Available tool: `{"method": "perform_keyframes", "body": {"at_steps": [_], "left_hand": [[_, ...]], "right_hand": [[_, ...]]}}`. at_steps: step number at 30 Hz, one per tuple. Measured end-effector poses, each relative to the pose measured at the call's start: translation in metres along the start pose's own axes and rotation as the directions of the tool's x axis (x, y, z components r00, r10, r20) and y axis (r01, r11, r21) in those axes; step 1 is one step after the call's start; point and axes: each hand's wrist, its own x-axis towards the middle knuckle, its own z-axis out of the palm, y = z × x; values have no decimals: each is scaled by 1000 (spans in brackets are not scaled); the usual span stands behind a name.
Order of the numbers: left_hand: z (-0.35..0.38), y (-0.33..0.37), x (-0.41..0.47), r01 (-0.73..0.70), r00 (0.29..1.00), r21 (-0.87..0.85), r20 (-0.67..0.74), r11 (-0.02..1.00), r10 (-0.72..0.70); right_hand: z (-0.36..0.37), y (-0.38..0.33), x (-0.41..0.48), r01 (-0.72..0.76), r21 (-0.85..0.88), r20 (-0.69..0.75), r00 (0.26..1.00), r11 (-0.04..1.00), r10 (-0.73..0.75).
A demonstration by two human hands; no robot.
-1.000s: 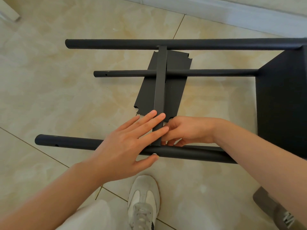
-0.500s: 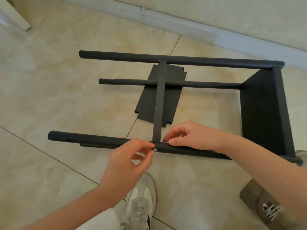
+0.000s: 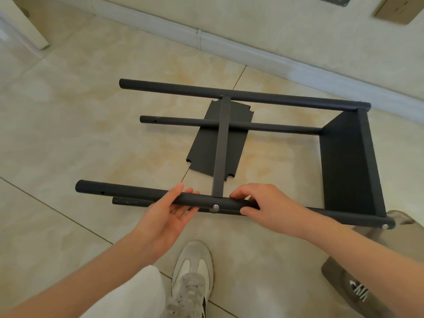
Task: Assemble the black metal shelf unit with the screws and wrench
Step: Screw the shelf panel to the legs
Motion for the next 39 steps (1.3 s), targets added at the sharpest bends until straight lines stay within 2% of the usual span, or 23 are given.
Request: {"method": "perform_keyframes", "body": {"at_steps": [4, 12, 20, 28, 39], "left_hand": [[0, 3, 1, 1, 1000, -31, -2, 1000, -1], [17, 29, -5, -137, 990, 26, 24, 990, 137], [37, 49, -21, -227, 973, 108, 64, 968, 221], [84, 86, -59, -398, 917, 254, 125, 881, 378], [154, 106, -110, -576, 816, 484, 294, 659, 498]], "right_hand": [[2, 0, -1, 36, -63, -48, 998, 997, -39], [-6, -9, 0, 81, -58, -166, 982, 995, -90], [-27, -25, -2, 91, -82, -212, 971, 993, -106], [-74, -53, -7, 79, -35, -246, 966, 996, -85], [-115, -71, -40, -14, 147, -333, 941, 989, 63]]}}
